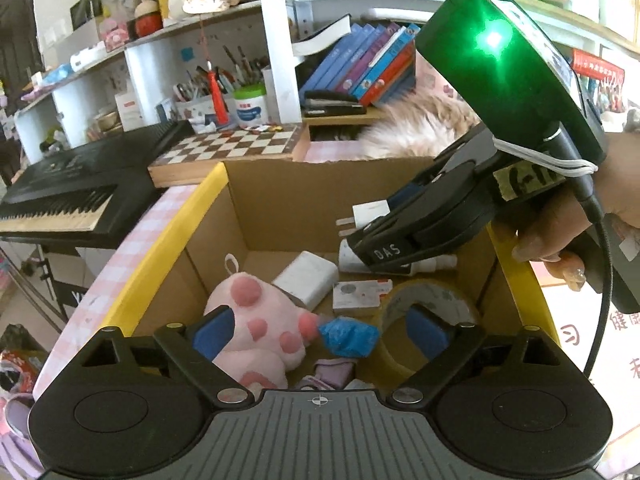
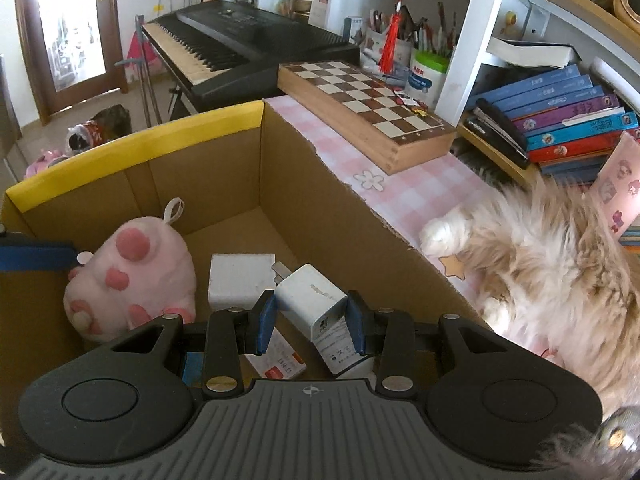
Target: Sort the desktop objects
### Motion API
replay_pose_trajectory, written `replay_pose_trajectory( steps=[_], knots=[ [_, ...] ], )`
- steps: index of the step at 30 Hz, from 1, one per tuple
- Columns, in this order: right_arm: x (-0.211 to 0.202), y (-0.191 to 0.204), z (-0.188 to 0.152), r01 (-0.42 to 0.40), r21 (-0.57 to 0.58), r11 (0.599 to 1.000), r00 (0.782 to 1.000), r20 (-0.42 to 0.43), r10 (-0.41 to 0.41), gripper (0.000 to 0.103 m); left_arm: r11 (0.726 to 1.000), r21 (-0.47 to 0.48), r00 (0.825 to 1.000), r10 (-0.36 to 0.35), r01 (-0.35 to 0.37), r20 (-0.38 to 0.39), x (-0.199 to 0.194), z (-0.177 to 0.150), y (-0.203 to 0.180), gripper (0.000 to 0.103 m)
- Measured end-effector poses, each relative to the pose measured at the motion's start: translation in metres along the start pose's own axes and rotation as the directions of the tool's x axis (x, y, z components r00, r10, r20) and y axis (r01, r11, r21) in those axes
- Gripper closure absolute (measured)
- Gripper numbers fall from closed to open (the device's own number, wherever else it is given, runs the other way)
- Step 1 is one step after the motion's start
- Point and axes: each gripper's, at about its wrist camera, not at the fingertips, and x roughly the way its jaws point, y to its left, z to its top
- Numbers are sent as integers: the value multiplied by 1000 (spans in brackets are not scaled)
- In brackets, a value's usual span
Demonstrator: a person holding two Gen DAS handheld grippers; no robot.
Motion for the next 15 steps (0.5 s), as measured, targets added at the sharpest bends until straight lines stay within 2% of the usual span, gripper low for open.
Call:
replay_pose_trajectory(
  steps=[15],
  knots=[
    [-42, 9, -7, 69, 85, 994, 994, 83, -76, 69, 1000, 8, 996, -31, 30, 85, -31, -7, 6, 8]
  ],
)
